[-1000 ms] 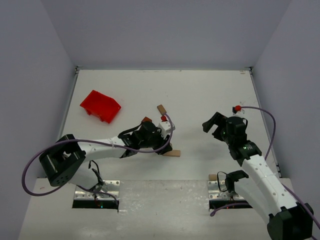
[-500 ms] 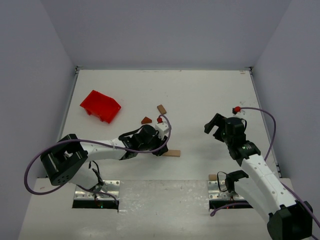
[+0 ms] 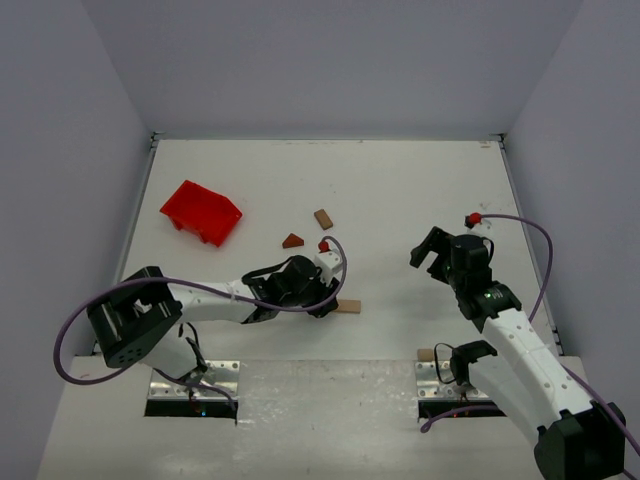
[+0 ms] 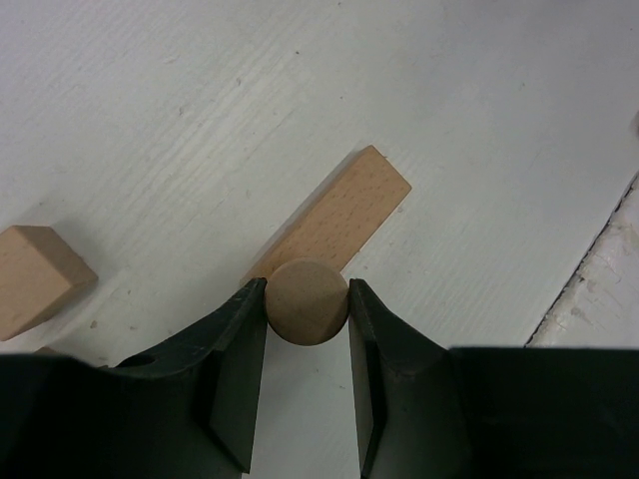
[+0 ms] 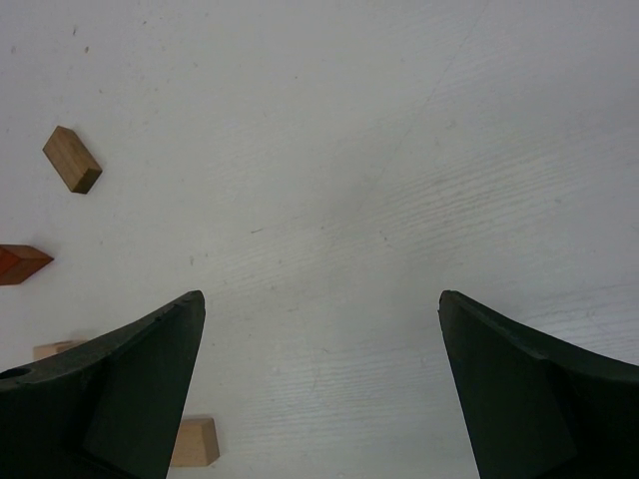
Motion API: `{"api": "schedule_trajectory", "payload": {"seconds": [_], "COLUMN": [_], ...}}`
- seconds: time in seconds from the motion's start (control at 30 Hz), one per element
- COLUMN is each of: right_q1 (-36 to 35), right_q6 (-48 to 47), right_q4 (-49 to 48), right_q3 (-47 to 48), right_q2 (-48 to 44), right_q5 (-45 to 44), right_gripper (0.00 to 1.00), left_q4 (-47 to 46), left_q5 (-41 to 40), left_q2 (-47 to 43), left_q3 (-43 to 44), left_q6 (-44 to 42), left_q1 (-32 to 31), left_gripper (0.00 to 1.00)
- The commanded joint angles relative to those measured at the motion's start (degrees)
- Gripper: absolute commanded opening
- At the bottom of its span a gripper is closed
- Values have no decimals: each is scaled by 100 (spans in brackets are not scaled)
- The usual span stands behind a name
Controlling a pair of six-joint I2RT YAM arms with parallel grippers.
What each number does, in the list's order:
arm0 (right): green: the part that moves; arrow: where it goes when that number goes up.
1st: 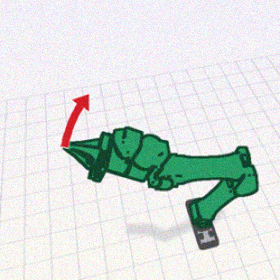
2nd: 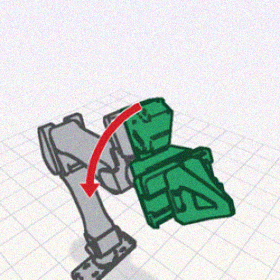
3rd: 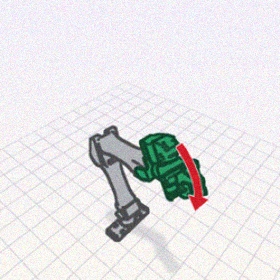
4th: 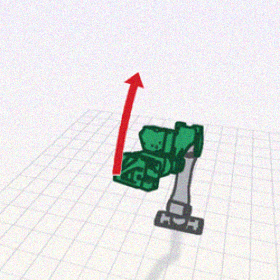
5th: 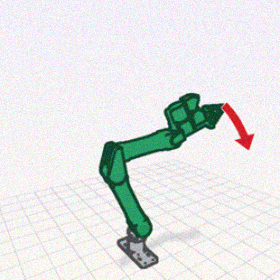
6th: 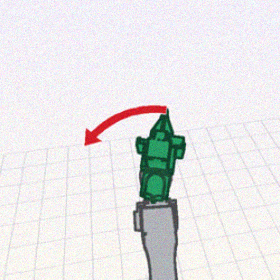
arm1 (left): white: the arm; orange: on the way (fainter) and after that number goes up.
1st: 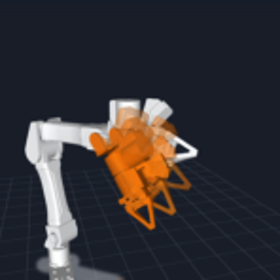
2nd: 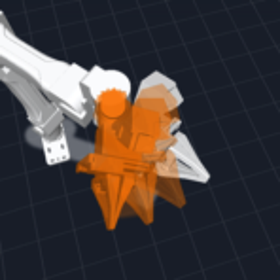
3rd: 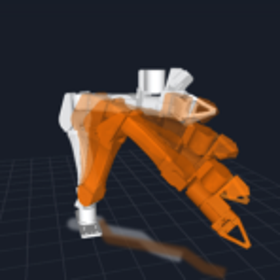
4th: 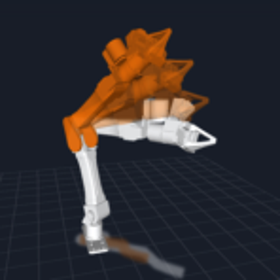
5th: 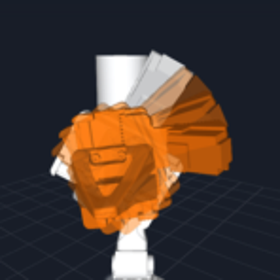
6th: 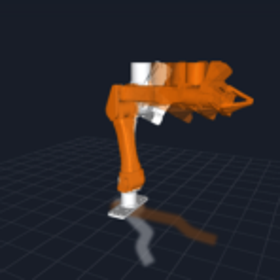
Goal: Build the wood block tower
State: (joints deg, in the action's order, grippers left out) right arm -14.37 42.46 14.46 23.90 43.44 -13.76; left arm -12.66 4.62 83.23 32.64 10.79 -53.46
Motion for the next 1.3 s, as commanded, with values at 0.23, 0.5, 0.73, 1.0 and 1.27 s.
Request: {"api": "schedule_trajectory", "payload": {"seconds": [0.23,0.5,0.73,1.0,1.27], "right_q1": [13,13,13,13,13], "right_q6": [-80,-92,-120,-150,-197], "right_q4": [-119,-124,-119,-128,-124], "right_q3": [-14,-8,-8,1,1], "right_q2": [-67,-55,-42,-56,-93], "right_q5": [-224,-182,-145,-92,-65], "right_gripper": [99,99,99,99,99], "left_q4": [-90,-254,-368,-386,-500], "left_q5": [-591,-620,-747,-998,-942], "left_q2": [355,99,-17,151,200], "left_q3": [251,151,97,128,116], "left_q6": [-33,-42,-129,-173,-226], "left_q1": [-224,-281,-415,-438,-438], "left_gripper": [0,1,4,5,5]}}
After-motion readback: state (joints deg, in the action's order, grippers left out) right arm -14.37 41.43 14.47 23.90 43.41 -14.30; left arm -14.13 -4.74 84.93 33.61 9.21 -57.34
